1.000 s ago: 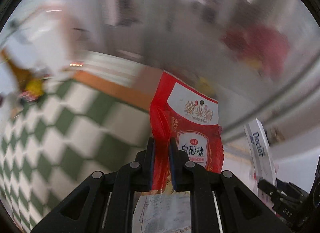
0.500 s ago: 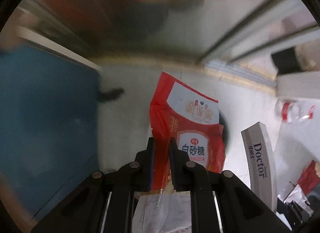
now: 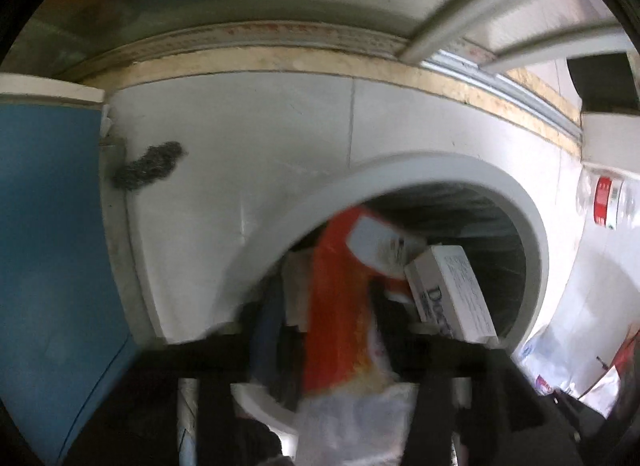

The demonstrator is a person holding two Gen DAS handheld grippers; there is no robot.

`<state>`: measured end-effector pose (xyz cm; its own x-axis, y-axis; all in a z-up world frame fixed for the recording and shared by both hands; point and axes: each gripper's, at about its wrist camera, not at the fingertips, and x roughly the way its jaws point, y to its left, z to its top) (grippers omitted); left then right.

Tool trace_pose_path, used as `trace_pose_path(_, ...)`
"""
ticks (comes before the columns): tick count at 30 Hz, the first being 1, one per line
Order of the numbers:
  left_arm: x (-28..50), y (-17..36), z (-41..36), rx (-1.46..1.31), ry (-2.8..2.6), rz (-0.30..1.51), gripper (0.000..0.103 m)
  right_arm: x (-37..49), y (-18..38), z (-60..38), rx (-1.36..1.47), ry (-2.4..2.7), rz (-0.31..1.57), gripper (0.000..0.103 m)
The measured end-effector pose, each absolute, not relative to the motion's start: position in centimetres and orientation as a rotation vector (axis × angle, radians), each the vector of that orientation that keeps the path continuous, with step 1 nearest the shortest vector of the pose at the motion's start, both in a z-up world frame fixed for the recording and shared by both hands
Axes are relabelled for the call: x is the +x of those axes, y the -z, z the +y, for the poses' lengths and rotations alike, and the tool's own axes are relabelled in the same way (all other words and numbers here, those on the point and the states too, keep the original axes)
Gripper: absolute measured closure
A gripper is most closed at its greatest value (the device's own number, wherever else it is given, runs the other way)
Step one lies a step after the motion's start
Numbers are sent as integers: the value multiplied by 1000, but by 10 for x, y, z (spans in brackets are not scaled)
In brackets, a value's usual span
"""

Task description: Collect trash

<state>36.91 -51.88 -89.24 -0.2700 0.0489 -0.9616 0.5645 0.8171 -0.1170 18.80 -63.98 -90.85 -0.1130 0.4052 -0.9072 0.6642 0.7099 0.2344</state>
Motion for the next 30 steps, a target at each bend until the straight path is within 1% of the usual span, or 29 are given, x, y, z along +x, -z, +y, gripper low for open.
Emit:
trace_pose_path(1, 372, 888, -514, 447, 532, 1795, 49, 192, 915, -641, 852, 273, 1747, 54)
trace_pose_path(2, 373, 885, -511, 443, 532, 1790, 42, 196, 922, -638, 843, 268, 1765, 54)
trace_pose_path(3, 375, 879, -507, 439, 536, 1776, 34, 198, 926, -637, 839, 262, 1775, 53)
trace_pose_path(4, 375, 875, -505, 445, 529, 1759, 5, 201, 930, -635, 828, 262, 1785, 53)
trace_pose_path(5, 376, 868, -503, 454, 523, 1735, 0, 203, 932, -635, 820, 264, 1794, 52)
trace_pose_path(8, 378, 852, -492, 443, 508, 1708, 0, 205, 923, -634, 822, 290, 1787, 50)
trace_pose_path(9, 378, 844, -490, 444, 506, 1686, 0, 204, 915, -634, 822, 298, 1770, 37)
trace_pose_path(10, 378, 836, -487, 452, 499, 1656, 0, 202, 903, -635, 810, 310, 1749, 28)
trace_pose_path(11, 377, 830, -485, 458, 496, 1633, 0, 202, 890, -638, 793, 325, 1723, 15)
trace_pose_path(12, 375, 820, -482, 461, 492, 1599, 0, 200, 881, -639, 782, 336, 1705, 11)
trace_pose_path(14, 371, 802, -476, 471, 479, 1536, 0, 191, 850, -641, 742, 383, 1657, 10)
trace_pose_path(15, 368, 794, -474, 480, 471, 1517, 0, 189, 838, -641, 733, 401, 1637, 2)
trace_pose_path(16, 365, 784, -472, 486, 463, 1500, 0, 183, 826, -641, 720, 417, 1616, 0)
trace_pose_path(23, 331, 699, -453, 470, 443, 1429, 0, 154, 708, -631, 634, 523, 1473, 0)
trace_pose_path(28, 299, 610, -440, 440, 470, 1372, 0, 138, 621, -630, 589, 566, 1385, 0)
trace_pose_path(30, 287, 578, -434, 430, 485, 1348, 0, 125, 574, -617, 566, 582, 1341, 0)
